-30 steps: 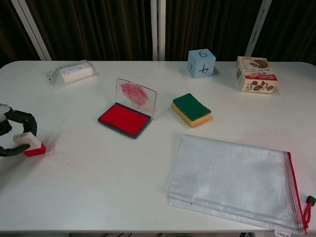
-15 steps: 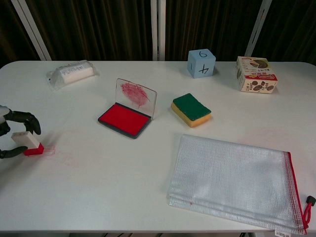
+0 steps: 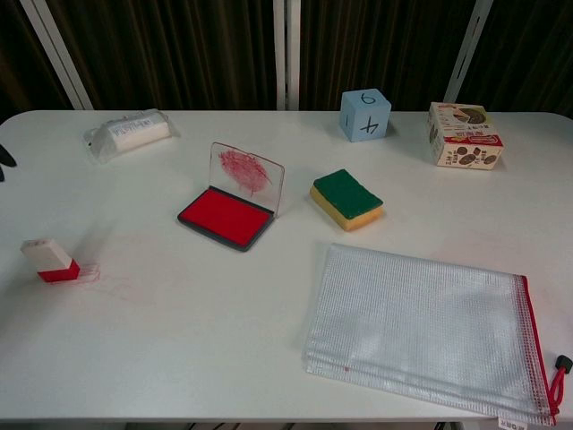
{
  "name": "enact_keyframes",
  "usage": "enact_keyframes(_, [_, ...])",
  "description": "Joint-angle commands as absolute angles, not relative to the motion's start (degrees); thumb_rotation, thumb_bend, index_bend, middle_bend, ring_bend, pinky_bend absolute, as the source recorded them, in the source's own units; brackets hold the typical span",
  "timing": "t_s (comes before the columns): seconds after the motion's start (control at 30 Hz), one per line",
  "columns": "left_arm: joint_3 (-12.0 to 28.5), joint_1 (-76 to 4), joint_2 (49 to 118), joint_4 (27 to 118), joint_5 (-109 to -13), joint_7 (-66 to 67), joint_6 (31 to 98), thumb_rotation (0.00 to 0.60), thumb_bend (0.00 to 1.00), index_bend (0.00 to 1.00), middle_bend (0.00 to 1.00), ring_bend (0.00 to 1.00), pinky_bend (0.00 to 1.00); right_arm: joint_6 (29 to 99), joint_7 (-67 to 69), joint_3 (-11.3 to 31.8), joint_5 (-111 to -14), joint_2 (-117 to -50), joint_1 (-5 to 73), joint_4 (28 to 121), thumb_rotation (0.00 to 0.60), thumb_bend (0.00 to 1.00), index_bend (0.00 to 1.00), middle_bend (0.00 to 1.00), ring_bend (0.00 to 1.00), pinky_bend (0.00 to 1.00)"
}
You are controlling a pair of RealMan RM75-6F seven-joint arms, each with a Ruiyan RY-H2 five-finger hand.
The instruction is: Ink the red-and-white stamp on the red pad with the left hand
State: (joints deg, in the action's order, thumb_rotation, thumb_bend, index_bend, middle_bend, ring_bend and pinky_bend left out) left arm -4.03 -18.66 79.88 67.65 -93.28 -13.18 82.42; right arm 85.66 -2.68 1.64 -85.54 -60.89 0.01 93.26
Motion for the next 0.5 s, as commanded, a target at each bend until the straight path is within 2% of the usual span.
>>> enact_keyframes(0.03, [-1.93, -13.01, 68.89, 79.33, -89.98, -7.39, 90.36, 0.532, 0.10, 0.23, 0.28, 0.61, 0.71, 85.86, -2.47, 1.57, -85.94, -61.32, -0.02, 93.00, 0.600, 0.22, 0.00, 0.00, 0.00, 0.00])
enact_keyframes(0.07, [-2.00, -11.68, 66.02, 82.66, -88.31, -5.85, 90.64, 0.458, 0.10, 0.19, 0.21, 0.39, 0.53, 86.04, -2.34, 1.50, -86.25, -61.72, -0.04, 92.60, 0.600, 0.22, 0.00, 0.00, 0.00, 0.00])
enact_keyframes(0.1, [-1.74, -10.66, 64.27, 84.81, -87.08, -4.54, 91.39, 0.394, 0.10, 0.16, 0.16, 0.26, 0.41, 86.28, -2.22, 1.46, -86.55, -62.08, -0.08, 92.21, 0.600, 0.22, 0.00, 0.00, 0.00, 0.00])
enact_keyframes(0.17, [-0.68, -8.26, 62.02, 87.75, -85.00, -2.06, 94.59, 0.311, 0.10, 0.12, 0.10, 0.13, 0.26, 87.16, -1.58, 1.48, -87.32, -63.02, -0.22, 91.10, 0.600, 0.22, 0.00, 0.00, 0.00, 0.00])
enact_keyframes(0.2, [-0.31, -7.27, 61.58, 88.25, -84.53, -1.60, 96.06, 0.266, 0.10, 0.12, 0.08, 0.10, 0.23, 87.76, -1.06, 1.59, -87.73, -63.44, -0.29, 90.52, 0.600, 0.22, 0.00, 0.00, 0.00, 0.00])
enact_keyframes(0.27, [0.04, -5.45, 60.83, 88.50, -83.76, -1.89, 97.98, 0.231, 0.10, 0.11, 0.08, 0.09, 0.21, 89.58, 0.54, 2.00, -88.91, -64.49, -0.43, 88.88, 0.600, 0.21, 0.00, 0.00, 0.00, 0.00])
enact_keyframes(0.5, [-0.55, -3.43, 59.26, 86.61, -83.64, -5.29, 96.41, 0.247, 0.11, 0.11, 0.08, 0.09, 0.21, 90.06, 0.98, 2.25, -89.62, -65.59, -0.14, 87.09, 0.600, 0.20, 0.00, 0.00, 0.00, 0.00])
